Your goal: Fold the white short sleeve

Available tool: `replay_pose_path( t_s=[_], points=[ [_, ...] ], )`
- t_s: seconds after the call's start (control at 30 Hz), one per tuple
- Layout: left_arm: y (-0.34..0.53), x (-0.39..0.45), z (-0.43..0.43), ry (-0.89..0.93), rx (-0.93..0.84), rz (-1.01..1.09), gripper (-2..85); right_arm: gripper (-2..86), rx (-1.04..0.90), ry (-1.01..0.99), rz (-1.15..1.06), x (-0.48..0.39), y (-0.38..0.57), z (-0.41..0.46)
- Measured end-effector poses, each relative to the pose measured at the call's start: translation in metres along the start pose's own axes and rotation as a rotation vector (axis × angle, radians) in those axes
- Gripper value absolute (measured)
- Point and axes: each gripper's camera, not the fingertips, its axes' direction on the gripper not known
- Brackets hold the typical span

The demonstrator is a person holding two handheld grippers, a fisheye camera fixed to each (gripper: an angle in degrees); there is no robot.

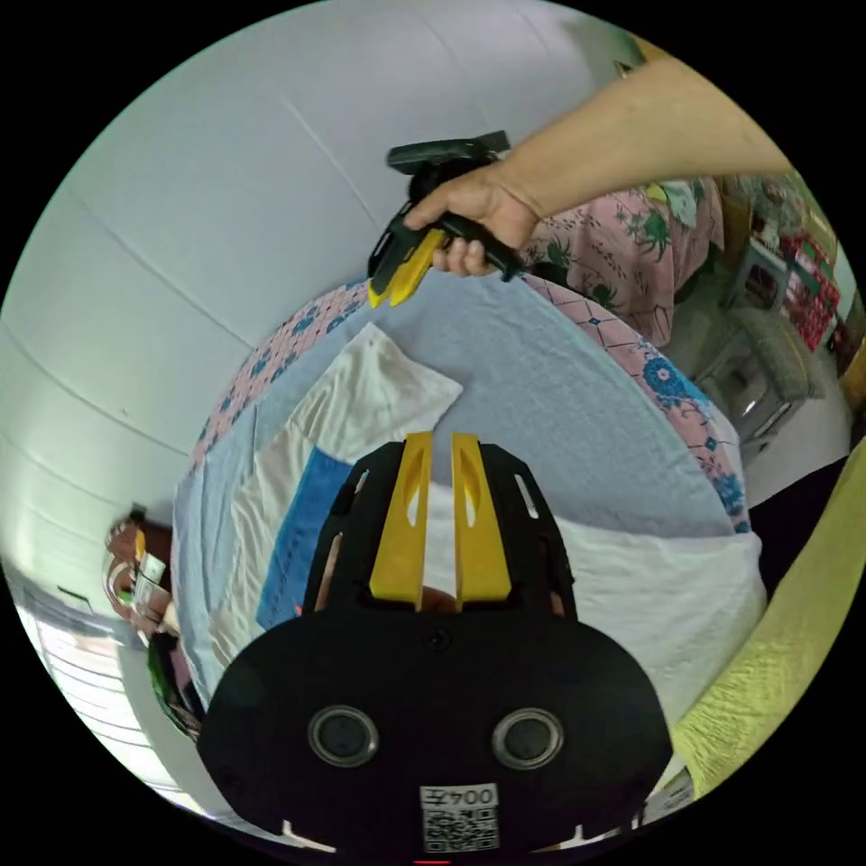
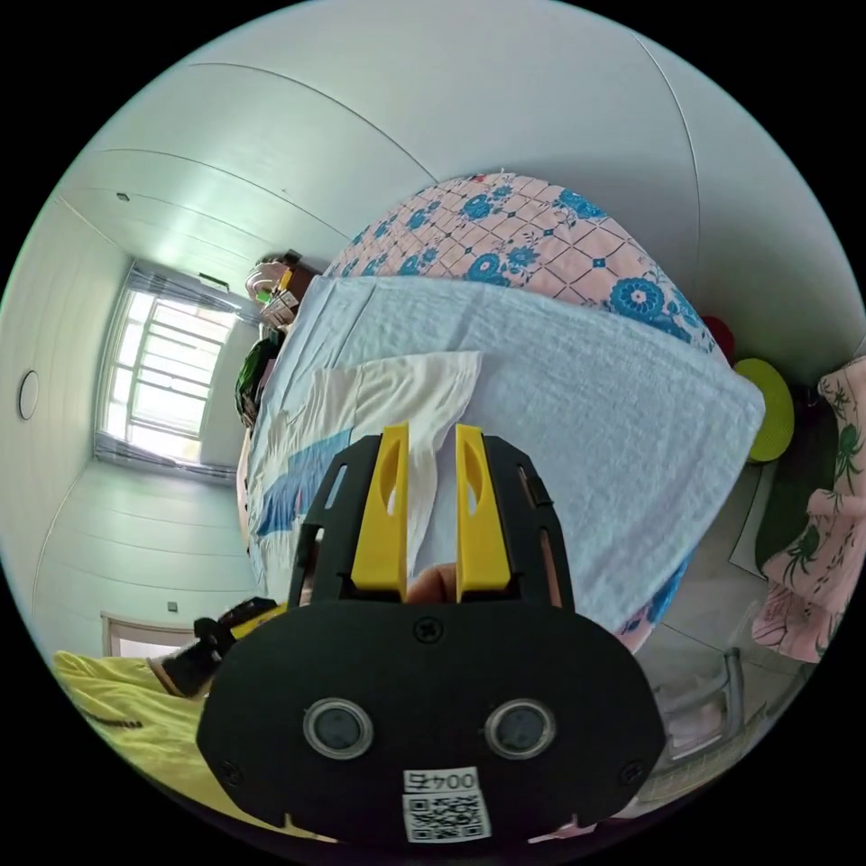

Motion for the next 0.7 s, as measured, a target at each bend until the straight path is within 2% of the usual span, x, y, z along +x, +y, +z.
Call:
replay_pose_path(
  t_s=[0.1, 0.37, 0.7],
  points=[
    [-0.018, 0.02, 0.038, -0.069, -0.024, 0.082, 4.8, 8.7, -0.01, 0.007, -0.002, 0.003, -0.04, 0.0],
    [-0.012, 0.049, 0.1, 0.004, -0.075, 0.161, 7.5, 9.6, -0.069, 0.093, -0.088, -0.011, -0.104, 0.009],
    [0.02, 0.035, 0.123, 0.111, -0.072, 0.063, 7.4, 6.4, -0.122, 0.105, -0.146, -0.024, -0.125, 0.009]
  ],
)
